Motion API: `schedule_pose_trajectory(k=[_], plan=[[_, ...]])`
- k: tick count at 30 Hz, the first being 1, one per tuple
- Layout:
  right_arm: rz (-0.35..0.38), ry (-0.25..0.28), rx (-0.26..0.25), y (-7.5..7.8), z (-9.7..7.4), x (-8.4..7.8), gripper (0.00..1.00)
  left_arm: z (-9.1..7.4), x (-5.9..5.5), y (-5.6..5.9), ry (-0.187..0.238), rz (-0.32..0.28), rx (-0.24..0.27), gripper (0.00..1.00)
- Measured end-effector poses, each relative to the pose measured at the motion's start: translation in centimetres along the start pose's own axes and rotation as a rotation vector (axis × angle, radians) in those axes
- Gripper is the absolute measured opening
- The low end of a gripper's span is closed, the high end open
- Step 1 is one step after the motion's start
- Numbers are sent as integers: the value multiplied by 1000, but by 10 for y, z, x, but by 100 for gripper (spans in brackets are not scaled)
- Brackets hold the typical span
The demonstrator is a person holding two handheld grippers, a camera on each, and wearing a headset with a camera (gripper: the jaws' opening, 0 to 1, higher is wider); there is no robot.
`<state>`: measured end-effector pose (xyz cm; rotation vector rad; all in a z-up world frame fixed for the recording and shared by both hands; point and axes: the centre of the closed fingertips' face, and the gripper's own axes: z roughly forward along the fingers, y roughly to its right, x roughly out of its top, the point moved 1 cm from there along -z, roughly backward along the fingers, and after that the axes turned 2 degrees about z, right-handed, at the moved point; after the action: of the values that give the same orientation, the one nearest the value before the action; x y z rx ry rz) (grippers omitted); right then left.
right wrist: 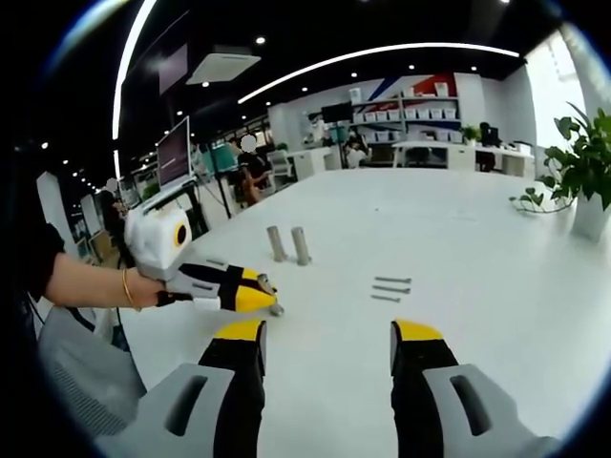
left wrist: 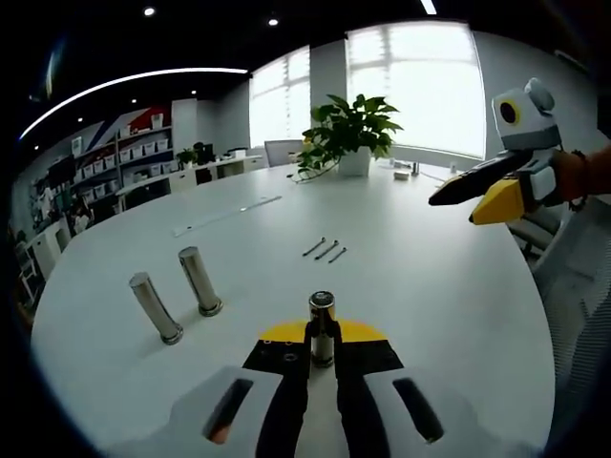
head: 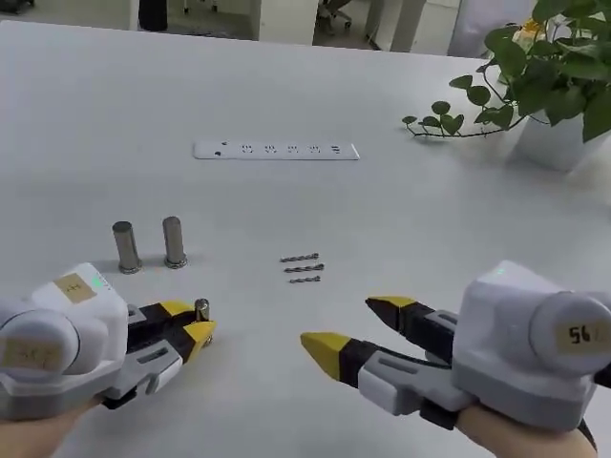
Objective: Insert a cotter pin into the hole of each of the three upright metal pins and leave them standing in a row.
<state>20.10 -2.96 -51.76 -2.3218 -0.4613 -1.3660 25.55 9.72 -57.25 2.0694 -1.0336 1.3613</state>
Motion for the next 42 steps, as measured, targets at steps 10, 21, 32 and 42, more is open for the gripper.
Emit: schedule_pose_trajectory(k=[10, 21, 32, 42], plan=[[2, -6, -6, 1, -1, -2, 47, -1, 1, 2, -5, 1, -13, 6], [-76, -50, 20, 8, 1, 2, 47, -9, 4, 1, -17, -34, 24, 27], [-239, -166, 65, 23, 20, 6, 45, -24, 10, -2, -28, -100, 86, 54], [-330, -316, 158, 31, 41, 6, 44, -46, 12, -4, -28, -152, 153, 75]])
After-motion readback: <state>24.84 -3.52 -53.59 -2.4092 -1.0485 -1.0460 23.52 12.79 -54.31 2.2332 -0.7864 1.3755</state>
